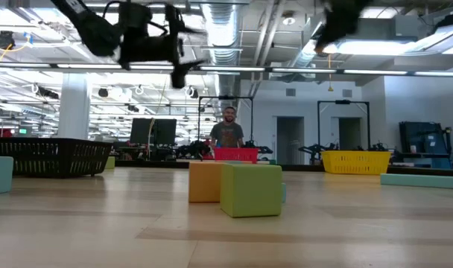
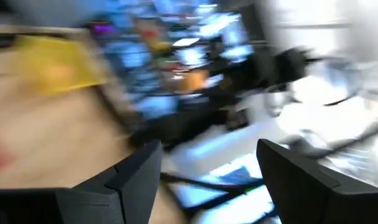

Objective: Sort & place blocks by color
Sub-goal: Put the yellow block into the yellow bin, then put the green block into the black bin

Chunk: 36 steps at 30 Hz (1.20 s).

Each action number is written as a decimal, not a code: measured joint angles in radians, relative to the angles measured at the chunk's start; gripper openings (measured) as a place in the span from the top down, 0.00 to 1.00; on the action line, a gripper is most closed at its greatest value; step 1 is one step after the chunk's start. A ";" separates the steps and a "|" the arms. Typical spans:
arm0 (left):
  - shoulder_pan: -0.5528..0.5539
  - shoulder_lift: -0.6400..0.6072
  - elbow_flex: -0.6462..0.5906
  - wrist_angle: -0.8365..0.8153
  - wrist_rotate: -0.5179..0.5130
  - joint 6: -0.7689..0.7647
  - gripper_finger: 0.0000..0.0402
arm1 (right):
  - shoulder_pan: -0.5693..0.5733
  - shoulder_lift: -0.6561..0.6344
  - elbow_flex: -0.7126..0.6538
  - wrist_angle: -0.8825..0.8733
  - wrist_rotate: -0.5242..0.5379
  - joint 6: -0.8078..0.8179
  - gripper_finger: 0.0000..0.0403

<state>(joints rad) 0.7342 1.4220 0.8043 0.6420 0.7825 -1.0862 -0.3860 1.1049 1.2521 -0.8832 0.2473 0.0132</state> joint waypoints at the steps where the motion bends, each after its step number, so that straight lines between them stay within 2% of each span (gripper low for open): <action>1: 0.001 -0.035 0.000 -0.142 -0.050 0.087 0.38 | -0.051 -0.013 -0.023 -0.033 0.005 0.017 0.70; 2: -0.002 -0.070 0.000 -0.299 -0.121 0.180 0.38 | -0.103 -0.023 -0.054 -0.054 0.008 0.037 0.70; 5: -0.021 -0.153 0.000 -0.785 -0.444 0.401 0.38 | -0.246 -0.031 -0.163 -0.028 0.007 0.069 0.70; 7: -0.033 -0.184 -0.001 -1.002 -0.628 0.467 0.38 | -0.320 -0.008 -0.229 0.033 0.005 0.069 0.70; 9: -0.036 -0.210 -0.002 -1.120 -0.701 0.504 0.38 | -0.392 0.039 -0.272 0.067 -0.007 0.069 0.70; 12: -0.037 -0.238 -0.002 -1.187 -0.719 0.518 0.38 | -0.510 0.132 -0.283 0.078 -0.028 0.090 0.70; 16: -0.038 -0.252 -0.002 -1.185 -0.720 0.498 0.38 | -0.617 0.259 -0.282 0.091 -0.063 0.098 0.70; 18: -0.042 -0.252 -0.002 -1.187 -0.719 0.484 0.38 | -0.631 0.317 -0.274 0.090 -0.060 0.104 0.70; 26: -0.073 -0.252 -0.002 -1.204 -0.716 0.481 0.37 | -0.635 0.473 -0.192 0.069 0.068 0.120 0.69; 30: -0.078 -0.252 -0.002 -1.213 -0.716 0.500 0.37 | -0.658 0.530 -0.161 0.030 0.071 0.116 0.55; 33: -0.078 -0.252 -0.002 -1.215 -0.715 0.514 0.37 | -0.658 0.563 -0.148 0.008 0.024 0.087 0.44; 36: -0.077 -0.252 -0.002 -1.214 -0.713 0.535 0.37 | -0.658 0.579 -0.128 0.004 0.020 0.084 0.38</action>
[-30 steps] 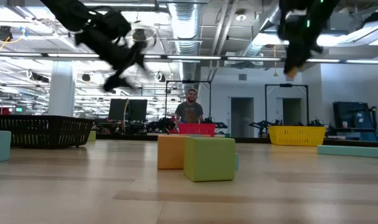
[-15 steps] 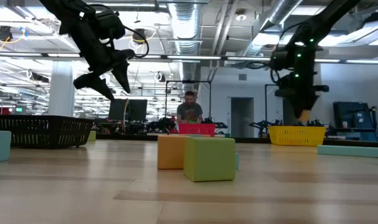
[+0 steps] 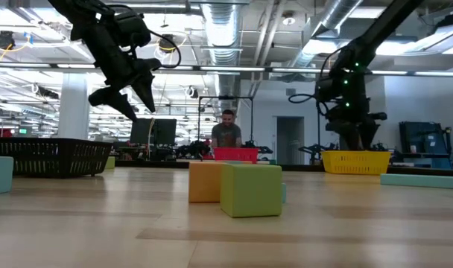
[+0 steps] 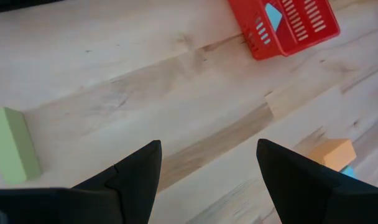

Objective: Sort & place blocks by color
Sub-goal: Put the green block into the black bin

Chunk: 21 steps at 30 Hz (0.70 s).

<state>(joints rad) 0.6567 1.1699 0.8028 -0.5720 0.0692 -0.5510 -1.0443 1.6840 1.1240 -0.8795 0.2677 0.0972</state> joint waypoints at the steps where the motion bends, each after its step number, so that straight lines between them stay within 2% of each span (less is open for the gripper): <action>1: 0.000 0.000 0.000 0.000 0.000 0.011 0.37 | 0.000 0.005 0.008 -0.007 -0.001 0.000 0.37; 7: 0.005 0.000 0.000 -0.006 0.000 0.089 0.37 | 0.021 -0.042 0.080 -0.074 -0.011 0.039 0.36; 10: 0.023 0.007 0.000 -0.025 -0.021 0.109 0.37 | 0.074 -0.119 0.091 -0.085 -0.083 0.087 0.36; 14: 0.073 0.011 0.000 -0.066 -0.096 -0.001 0.38 | 0.202 -0.222 0.090 -0.080 -0.200 0.098 0.36; 19: 0.120 0.015 0.000 -0.161 -0.257 -0.048 0.40 | 0.406 -0.303 0.081 -0.048 -0.220 0.164 0.36; 21: 0.141 0.046 0.000 -0.169 -0.269 -0.043 0.42 | 0.475 -0.321 0.081 -0.041 -0.218 0.195 0.36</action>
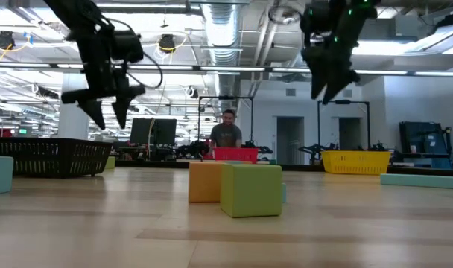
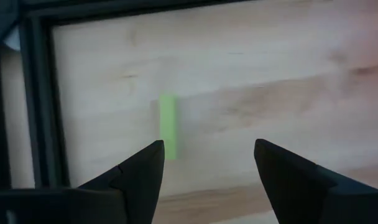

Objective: Sort & place blocks by color
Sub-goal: Put the green block into the black bin

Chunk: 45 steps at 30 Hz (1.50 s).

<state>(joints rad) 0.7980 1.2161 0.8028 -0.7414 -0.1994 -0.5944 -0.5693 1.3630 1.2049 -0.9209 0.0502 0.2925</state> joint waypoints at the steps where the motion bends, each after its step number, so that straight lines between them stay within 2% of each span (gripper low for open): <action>1: 0.014 0.020 0.000 0.000 0.019 0.009 0.43 | 0.032 -0.006 0.000 0.008 0.001 0.015 0.36; 4: 0.048 0.111 0.000 0.041 0.079 0.060 0.46 | 0.115 -0.010 0.000 0.025 0.010 0.043 0.36; 9: 0.081 0.220 0.000 0.047 0.009 0.085 0.51 | 0.210 -0.010 0.000 0.014 0.056 0.074 0.36; 20: 0.086 0.383 0.002 0.084 0.016 0.110 0.53 | 0.319 -0.010 0.000 0.009 0.090 0.129 0.36; 26: 0.064 0.396 0.003 0.095 -0.022 0.110 0.53 | 0.346 -0.010 0.000 0.009 0.091 0.153 0.36; 35: 0.065 0.397 0.002 0.101 -0.004 0.119 0.54 | 0.381 -0.010 0.000 0.014 0.090 0.156 0.36; 39: 0.079 0.397 0.002 0.107 0.036 0.135 0.65 | 0.380 -0.010 0.000 0.017 0.090 0.158 0.36; 44: 0.083 0.382 0.001 0.112 0.070 0.190 0.92 | 0.391 -0.010 0.000 0.013 0.090 0.171 0.36; 45: 0.084 0.369 -0.002 0.113 0.078 0.205 0.93 | 0.398 -0.010 0.000 0.012 0.090 0.171 0.36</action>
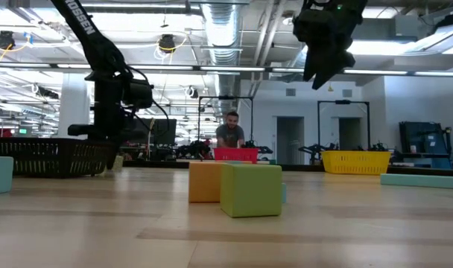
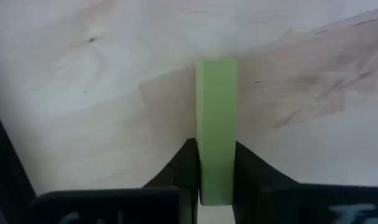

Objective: Sort & place blocks by color
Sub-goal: Put the green block into the black bin

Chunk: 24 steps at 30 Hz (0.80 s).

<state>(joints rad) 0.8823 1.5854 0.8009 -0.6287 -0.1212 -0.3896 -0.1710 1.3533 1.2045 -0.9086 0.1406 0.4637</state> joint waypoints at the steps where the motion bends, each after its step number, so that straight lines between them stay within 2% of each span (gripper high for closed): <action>1: 0.001 -0.017 -0.002 0.004 0.008 0.006 0.93 | 0.006 0.000 0.000 -0.001 0.000 0.000 0.36; 4: -0.006 -0.110 0.001 0.006 0.055 0.015 0.91 | 0.030 0.000 0.000 0.000 0.000 0.000 0.36; 8: -0.052 -0.266 0.001 -0.058 0.322 0.023 0.90 | 0.058 0.000 0.000 0.013 0.012 0.019 0.36; 10: -0.121 -0.347 0.001 -0.144 0.390 0.015 0.92 | 0.069 0.000 0.000 0.021 0.034 0.033 0.36; 12: -0.208 -0.415 0.001 -0.212 0.369 0.004 0.93 | 0.074 0.000 0.000 0.037 0.048 0.034 0.36; 17: -0.429 -0.508 0.001 -0.353 0.227 0.042 0.93 | 0.069 0.001 0.000 0.090 0.048 0.026 0.36; 20: -0.524 -0.499 0.001 -0.458 0.124 0.060 0.93 | 0.069 0.001 0.000 0.132 0.049 -0.002 0.36; 24: -0.601 -0.443 0.001 -0.562 0.142 0.052 0.93 | 0.069 0.001 0.000 0.155 0.047 -0.017 0.36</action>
<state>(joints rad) 0.2809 1.1425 0.8021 -1.1912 0.0204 -0.3378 -0.1017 1.3540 1.2041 -0.7533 0.1878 0.4469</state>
